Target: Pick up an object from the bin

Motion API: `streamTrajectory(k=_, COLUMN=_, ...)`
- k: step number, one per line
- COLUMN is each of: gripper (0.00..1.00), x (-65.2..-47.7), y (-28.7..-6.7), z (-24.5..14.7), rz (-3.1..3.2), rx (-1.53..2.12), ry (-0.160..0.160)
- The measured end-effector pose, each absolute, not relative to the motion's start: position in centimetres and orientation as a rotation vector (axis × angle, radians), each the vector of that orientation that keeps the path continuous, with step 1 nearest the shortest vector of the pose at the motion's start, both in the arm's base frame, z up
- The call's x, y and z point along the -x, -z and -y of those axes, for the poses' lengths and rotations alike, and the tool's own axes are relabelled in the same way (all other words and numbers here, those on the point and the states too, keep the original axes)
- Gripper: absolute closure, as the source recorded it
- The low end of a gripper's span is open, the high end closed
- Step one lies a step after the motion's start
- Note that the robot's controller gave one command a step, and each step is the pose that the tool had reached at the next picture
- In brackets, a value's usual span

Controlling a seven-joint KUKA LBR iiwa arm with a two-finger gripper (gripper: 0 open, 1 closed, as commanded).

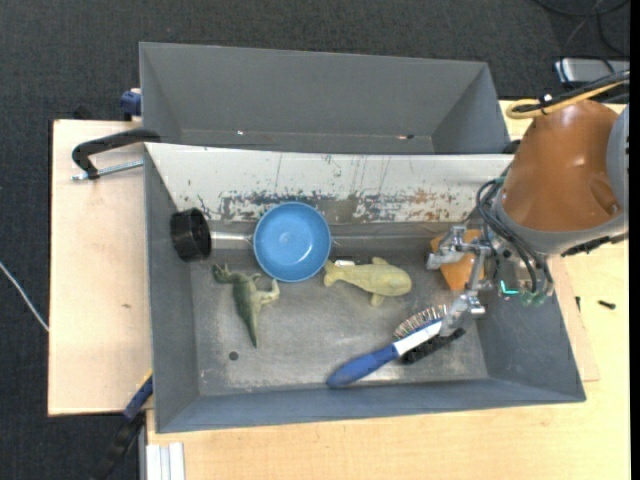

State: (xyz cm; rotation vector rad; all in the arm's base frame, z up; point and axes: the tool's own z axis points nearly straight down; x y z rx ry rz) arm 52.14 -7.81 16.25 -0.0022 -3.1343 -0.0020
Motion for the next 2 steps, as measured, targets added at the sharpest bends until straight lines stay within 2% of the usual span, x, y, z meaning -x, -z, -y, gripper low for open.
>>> streamTrajectory(k=1, gripper=0.0, x=-50.85, y=-9.09, z=5.89, rz=3.124, rx=-0.262, ry=0.003)
streamTrajectory(k=2, gripper=1.0, x=-51.0, y=-9.28, z=5.84, rz=3.129, rx=-0.265, ry=0.002)
